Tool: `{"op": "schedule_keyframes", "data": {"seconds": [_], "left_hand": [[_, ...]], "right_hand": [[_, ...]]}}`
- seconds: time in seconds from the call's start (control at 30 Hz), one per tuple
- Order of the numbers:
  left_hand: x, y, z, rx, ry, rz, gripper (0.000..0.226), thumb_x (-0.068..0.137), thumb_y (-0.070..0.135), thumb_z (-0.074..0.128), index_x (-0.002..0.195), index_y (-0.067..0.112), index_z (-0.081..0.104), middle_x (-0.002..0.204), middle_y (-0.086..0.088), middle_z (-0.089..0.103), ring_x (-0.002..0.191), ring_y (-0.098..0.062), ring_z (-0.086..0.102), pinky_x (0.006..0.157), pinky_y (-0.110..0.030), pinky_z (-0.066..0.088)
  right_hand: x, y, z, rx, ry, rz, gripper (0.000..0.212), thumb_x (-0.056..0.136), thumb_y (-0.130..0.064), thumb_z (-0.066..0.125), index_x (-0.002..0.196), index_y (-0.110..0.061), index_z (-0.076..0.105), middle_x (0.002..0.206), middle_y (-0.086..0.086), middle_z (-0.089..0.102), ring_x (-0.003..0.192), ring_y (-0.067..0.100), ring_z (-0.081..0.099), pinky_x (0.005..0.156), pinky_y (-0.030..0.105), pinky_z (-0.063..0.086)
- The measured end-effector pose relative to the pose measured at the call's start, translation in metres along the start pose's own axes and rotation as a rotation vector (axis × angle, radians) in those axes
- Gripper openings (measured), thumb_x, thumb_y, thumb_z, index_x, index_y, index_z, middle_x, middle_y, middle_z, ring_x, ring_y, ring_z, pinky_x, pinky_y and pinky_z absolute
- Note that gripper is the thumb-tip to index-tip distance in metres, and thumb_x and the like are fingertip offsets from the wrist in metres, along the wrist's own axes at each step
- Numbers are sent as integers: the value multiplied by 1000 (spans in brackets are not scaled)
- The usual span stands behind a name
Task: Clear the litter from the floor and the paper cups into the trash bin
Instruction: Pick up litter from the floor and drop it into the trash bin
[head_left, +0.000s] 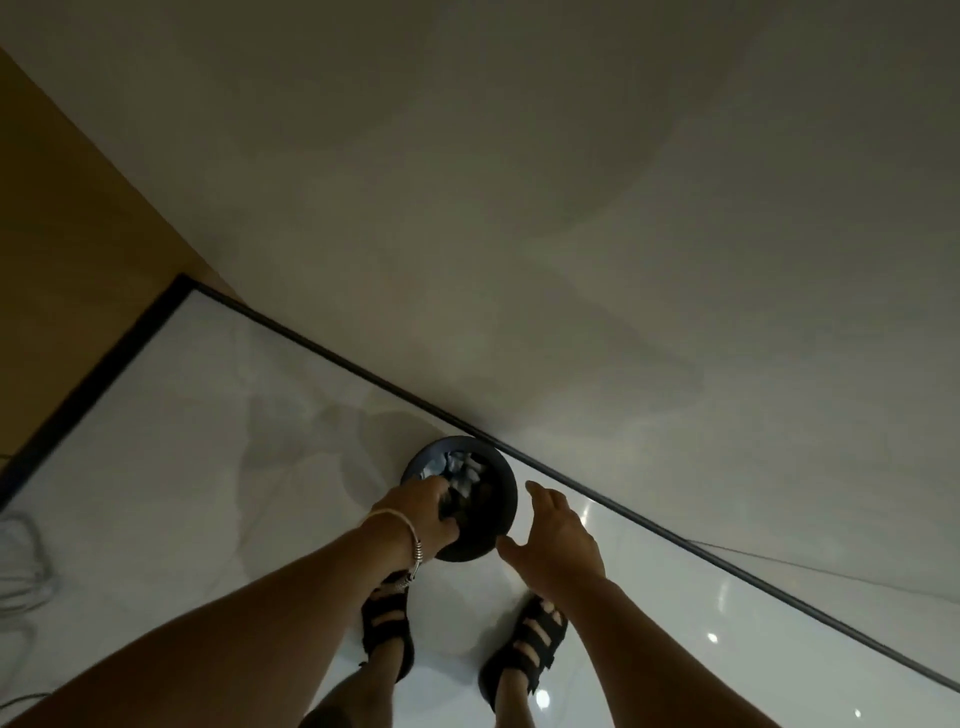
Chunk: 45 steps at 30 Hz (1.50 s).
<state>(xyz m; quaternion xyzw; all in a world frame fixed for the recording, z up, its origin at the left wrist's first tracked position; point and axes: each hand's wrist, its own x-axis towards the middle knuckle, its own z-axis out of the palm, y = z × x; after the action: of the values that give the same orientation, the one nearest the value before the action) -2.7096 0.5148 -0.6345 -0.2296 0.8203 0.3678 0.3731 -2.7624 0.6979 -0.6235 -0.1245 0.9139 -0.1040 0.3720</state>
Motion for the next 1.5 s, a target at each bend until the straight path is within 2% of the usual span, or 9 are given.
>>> {"op": "schedule_keyframes", "data": {"seconds": [0.23, 0.37, 0.43, 0.5, 0.67, 0.9, 1.03, 1.3, 1.5], "left_hand": [[-87, 83, -15, 168, 59, 196, 53, 83, 32, 61, 132, 17, 49, 129, -3, 56, 116, -20, 54, 95, -24, 42], [-139, 141, 4, 346, 68, 296, 55, 83, 39, 58, 132, 18, 48, 131, -7, 52, 119, -25, 49, 101, -33, 41], [-179, 187, 35, 476, 79, 412, 56, 84, 42, 55, 133, 17, 46, 131, -8, 50, 119, -26, 47, 100, -33, 41], [-190, 207, 46, 538, 81, 441, 60, 84, 45, 54, 137, 21, 41, 134, -8, 47, 123, -27, 43, 102, -33, 39], [-279, 279, 143, 811, 40, 664, 65, 86, 48, 51, 143, 24, 33, 144, -6, 38, 132, -26, 33, 107, -39, 35], [-417, 355, 290, 1132, 12, 1058, 70, 86, 54, 45, 148, 26, 24, 155, 0, 20, 143, -21, 12, 114, -42, 20], [-476, 389, 353, 1253, 18, 1225, 70, 87, 56, 42, 148, 28, 23, 157, 3, 15, 145, -21, 5, 114, -47, 13], [-531, 444, 470, 1373, -94, 1435, 68, 87, 58, 40, 146, 29, 25, 157, 4, 14, 145, -19, 5, 113, -51, 9], [-550, 487, 555, 1391, -246, 1555, 68, 87, 56, 42, 147, 28, 25, 157, 3, 15, 145, -19, 5, 114, -51, 7]], "right_hand": [[-116, 22, -54, 128, 144, 130, 84, 86, -54, 60, 153, -24, 19, 154, -2, 30, 133, 21, 41, 100, 35, 43], [-199, 57, -77, 142, 232, 206, 82, 86, -53, 59, 152, -23, 20, 154, 0, 30, 135, 23, 38, 102, 38, 41], [-262, 92, -83, 183, 322, 261, 80, 87, -52, 58, 151, -23, 22, 153, 0, 31, 134, 23, 38, 101, 38, 41], [-283, 107, -87, 168, 347, 275, 78, 87, -52, 58, 150, -23, 23, 152, 1, 32, 133, 24, 38, 101, 38, 42], [-415, 182, -76, 175, 462, 427, 82, 87, -53, 58, 152, -22, 19, 154, 5, 30, 136, 28, 35, 103, 44, 42], [-595, 271, -36, 170, 611, 741, 83, 87, -60, 51, 153, -23, 17, 156, 7, 25, 141, 29, 25, 108, 46, 32], [-675, 307, -9, 261, 687, 907, 83, 87, -61, 51, 153, -24, 18, 158, 6, 22, 144, 27, 19, 111, 47, 28], [-776, 364, 38, 418, 716, 1185, 82, 87, -63, 49, 152, -24, 19, 159, 5, 20, 145, 27, 18, 111, 47, 26], [-815, 422, 39, 499, 706, 1345, 82, 87, -63, 49, 152, -24, 19, 159, 4, 20, 145, 27, 17, 111, 47, 26]]}}
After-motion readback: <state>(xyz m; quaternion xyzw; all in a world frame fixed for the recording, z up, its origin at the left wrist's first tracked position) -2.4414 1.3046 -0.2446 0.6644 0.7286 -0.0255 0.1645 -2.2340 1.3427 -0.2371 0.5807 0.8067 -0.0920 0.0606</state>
